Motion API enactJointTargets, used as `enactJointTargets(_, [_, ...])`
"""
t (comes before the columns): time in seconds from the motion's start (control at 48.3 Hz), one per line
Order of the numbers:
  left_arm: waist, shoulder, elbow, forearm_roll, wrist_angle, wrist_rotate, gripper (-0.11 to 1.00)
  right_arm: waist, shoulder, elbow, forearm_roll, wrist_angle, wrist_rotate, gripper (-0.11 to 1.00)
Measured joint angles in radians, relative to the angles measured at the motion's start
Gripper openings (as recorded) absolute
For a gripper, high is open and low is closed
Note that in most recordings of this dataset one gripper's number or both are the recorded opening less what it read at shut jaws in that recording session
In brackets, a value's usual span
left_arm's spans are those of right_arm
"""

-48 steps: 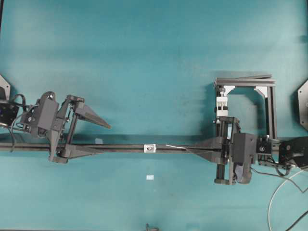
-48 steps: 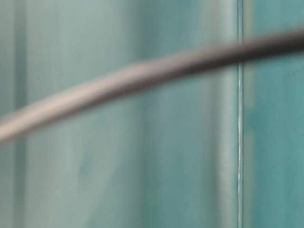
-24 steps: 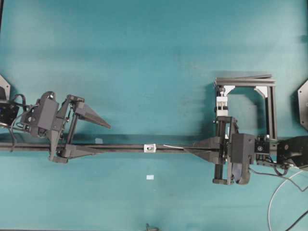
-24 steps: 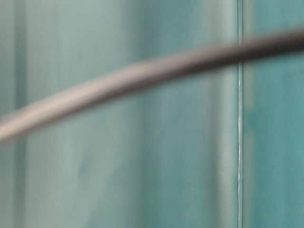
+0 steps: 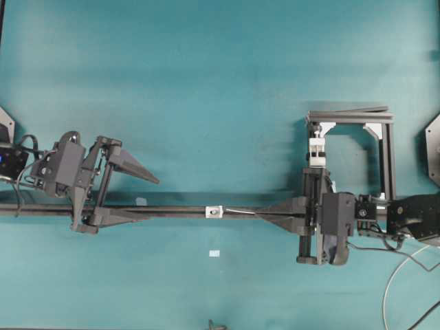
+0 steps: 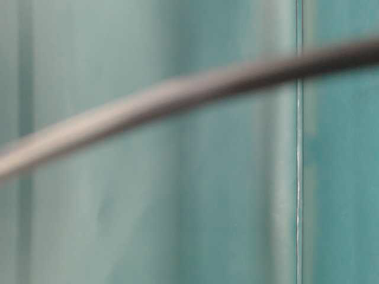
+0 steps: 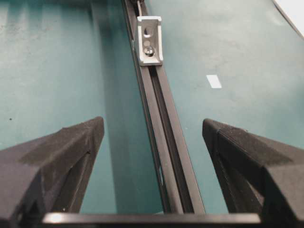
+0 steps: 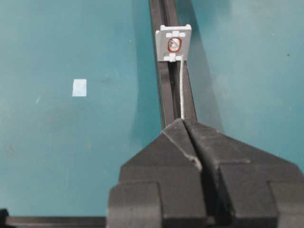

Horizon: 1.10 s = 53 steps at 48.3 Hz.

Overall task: Insert the wire through the hole in the metal fitting marked with a red label.
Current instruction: 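Push the wire tip through the red-ringed hole with the right gripper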

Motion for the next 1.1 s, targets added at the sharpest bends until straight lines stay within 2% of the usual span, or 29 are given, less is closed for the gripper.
enactJointTargets(0.683, [-0.002,0.0,-0.005,0.003,0.002,0.0,0.81,-0.018,0.003,-0.014,-0.038,0.008,-0.002,-0.01])
enactJointTargets(1.098, [-0.002,0.0,-0.006,0.002,0.002,0.002,0.81,-0.031,0.011,-0.017,-0.038,0.008,-0.002,-0.01])
